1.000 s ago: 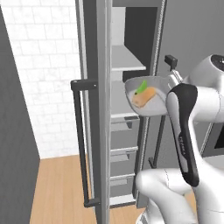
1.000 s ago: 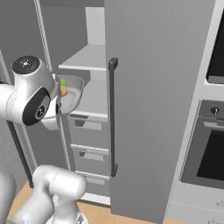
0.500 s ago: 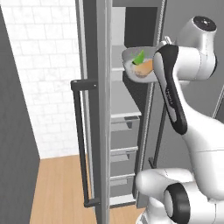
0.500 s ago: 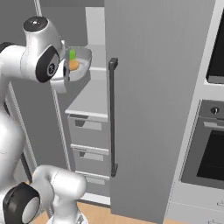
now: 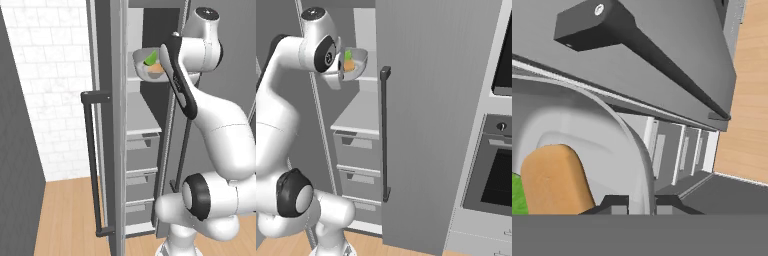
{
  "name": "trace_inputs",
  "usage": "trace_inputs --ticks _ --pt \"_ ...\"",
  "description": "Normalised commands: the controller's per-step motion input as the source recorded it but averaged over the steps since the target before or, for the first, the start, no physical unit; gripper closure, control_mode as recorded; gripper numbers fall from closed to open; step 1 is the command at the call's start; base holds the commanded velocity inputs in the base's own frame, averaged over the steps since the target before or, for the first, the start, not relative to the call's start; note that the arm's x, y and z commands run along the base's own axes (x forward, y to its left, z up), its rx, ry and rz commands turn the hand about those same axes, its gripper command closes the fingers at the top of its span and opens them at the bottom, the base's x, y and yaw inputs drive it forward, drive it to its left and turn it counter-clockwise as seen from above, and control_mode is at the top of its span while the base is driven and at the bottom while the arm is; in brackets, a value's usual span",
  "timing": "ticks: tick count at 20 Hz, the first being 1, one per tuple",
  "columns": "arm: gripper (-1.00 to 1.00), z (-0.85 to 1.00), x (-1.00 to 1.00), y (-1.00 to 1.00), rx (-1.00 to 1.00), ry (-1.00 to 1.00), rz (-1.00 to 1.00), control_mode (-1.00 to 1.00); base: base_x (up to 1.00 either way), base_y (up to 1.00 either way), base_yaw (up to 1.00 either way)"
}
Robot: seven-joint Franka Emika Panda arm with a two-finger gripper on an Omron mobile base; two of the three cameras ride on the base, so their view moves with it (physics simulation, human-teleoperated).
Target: Take the meat container that has the chicken drumstick and place it on the second highest rack of the freezer. Then take the vegetable container that has the squash and lemon wedge and place it on the highest rack of the freezer.
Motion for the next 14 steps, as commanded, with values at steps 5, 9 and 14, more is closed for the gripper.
trace_inputs --ticks 5,9,14 --pt "1.0 -0.32 0.77 0.19 -0.03 0.0 -0.01 -1.0 0.0 0.0 0.0" --pt "1.0 -0.03 1.0 0.01 0.0 0.0 -0.06 -1.0 0.0 0.0 0.0" --pt "1.0 0.0 1.0 0.0 0.0 0.0 -0.05 -1.0 0.0 0.0 0.0"
